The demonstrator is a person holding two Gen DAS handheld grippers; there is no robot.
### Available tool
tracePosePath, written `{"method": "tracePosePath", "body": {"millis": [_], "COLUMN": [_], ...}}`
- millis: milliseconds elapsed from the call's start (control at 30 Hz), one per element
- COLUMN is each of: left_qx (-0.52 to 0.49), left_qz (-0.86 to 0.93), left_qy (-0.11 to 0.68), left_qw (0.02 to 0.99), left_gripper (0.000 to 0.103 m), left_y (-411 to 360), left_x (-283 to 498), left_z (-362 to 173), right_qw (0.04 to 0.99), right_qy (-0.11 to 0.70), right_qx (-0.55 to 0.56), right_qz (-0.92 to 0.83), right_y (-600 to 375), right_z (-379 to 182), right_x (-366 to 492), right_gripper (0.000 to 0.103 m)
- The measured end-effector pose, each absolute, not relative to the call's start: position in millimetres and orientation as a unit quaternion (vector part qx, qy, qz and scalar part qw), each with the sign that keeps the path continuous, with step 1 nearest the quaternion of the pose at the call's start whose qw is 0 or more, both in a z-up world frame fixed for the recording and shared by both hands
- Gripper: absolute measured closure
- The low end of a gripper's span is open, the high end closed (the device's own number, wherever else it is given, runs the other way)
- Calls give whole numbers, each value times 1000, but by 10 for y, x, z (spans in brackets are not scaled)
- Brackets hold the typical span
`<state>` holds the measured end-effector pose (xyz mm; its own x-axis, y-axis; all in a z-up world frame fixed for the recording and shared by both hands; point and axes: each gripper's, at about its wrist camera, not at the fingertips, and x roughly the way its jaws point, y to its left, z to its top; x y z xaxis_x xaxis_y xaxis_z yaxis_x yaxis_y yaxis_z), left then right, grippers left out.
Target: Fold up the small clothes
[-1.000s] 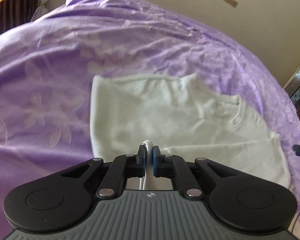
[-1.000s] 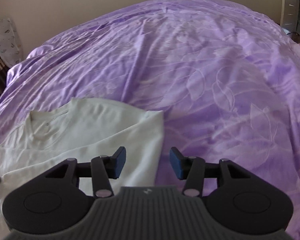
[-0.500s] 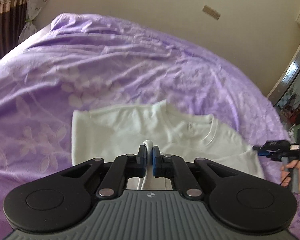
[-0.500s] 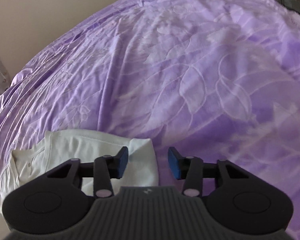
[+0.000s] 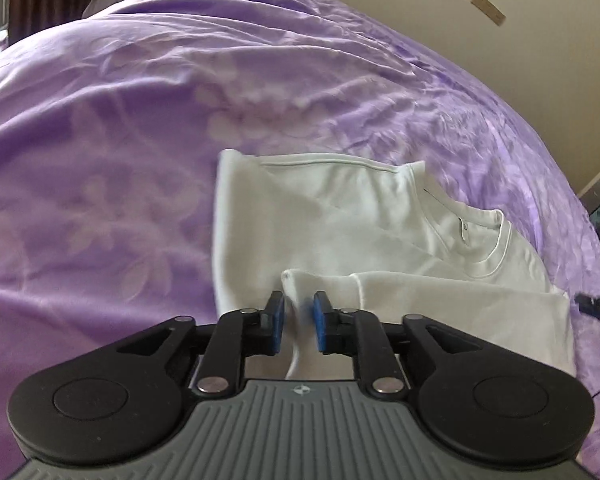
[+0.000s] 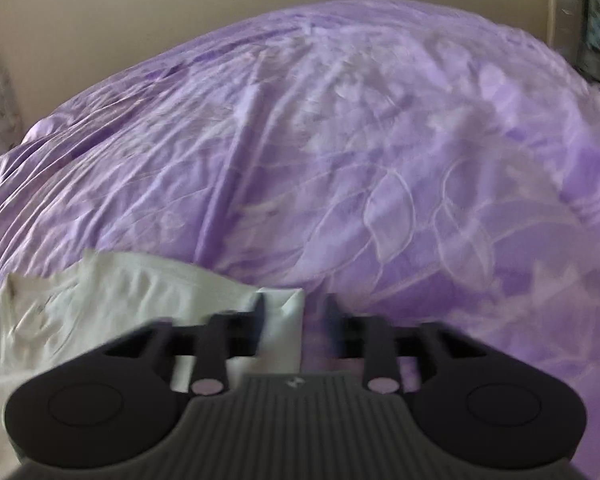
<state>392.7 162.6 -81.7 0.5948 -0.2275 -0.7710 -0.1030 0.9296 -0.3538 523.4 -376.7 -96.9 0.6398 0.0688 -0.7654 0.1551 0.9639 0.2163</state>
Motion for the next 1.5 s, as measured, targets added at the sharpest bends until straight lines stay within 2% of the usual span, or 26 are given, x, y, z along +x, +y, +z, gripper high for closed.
{"method": "tracePosePath", "body": {"millis": [167,300,367,467,533,567,600,633,767,867,900,1033,1067,1100,1167,1267,1333,1367,1433,1500], "left_qx": [-152,-143,-152,-141,-146,-150,-146,-137,-111,-110,-110,-106,-110,-112,-111,-110,-109,-108,-103,-101], "left_qz": [-57,-69,-71,-67,-61,-58,-55,-52,-49,-40,-40,-45,-44,-44,-46,-48,-48,-49,-50,-50], "left_qy": [475,477,487,485,488,490,489,488,491,497,497,496,497,497,496,497,497,498,500,502], "left_qw": [865,864,857,861,858,857,858,860,863,860,860,861,860,859,860,859,859,859,858,857], "left_gripper": [79,79,79,79,79,79,79,80,83,83,83,83,83,83,83,82,81,81,81,81], "left_y": [1634,1562,1538,1469,1468,1475,1470,1458,1411,1406,1405,1404,1405,1408,1409,1418,1412,1411,1403,1402], "left_x": [3755,3603,3574,3537,3550,3551,3551,3546,3549,3575,3571,3554,3563,3563,3562,3565,3566,3571,3581,3592], "left_z": [-696,-713,-785,-873,-922,-934,-937,-935,-972,-1006,-997,-978,-980,-981,-983,-983,-985,-986,-982,-972], "right_qw": [873,851,845,837,828,824,823,821,845,829,832,831,838,844,849,842,833,836,841,841], "right_qy": [477,515,522,526,528,530,532,533,503,531,536,517,507,496,478,488,510,517,517,516], "right_qx": [104,91,101,143,181,191,192,192,171,173,144,205,204,204,219,219,205,180,162,162], "right_qz": [16,42,47,54,58,59,59,67,52,20,-10,8,21,30,52,70,64,42,12,-5], "right_y": [-3754,-3713,-3716,-3784,-3835,-3845,-3850,-3851,-3877,-3983,-3986,-4128,-4099,-4056,-3983,-3810,-3713,-3681,-3718,-3764], "right_z": [-807,-821,-856,-965,-1059,-1105,-1139,-1155,-980,-1178,-1234,-1165,-1093,-1013,-947,-1038,-1191,-1255,-1314,-1310], "right_x": [4809,4398,4239,4088,4027,4011,4001,3985,3880,3910,3905,3885,3904,3940,4012,4158,4242,4262,4284,4291], "right_gripper": [67,62,61,52,53,62,97,103,103,103,103,103,94,69,50,50,60,72,75,91]}}
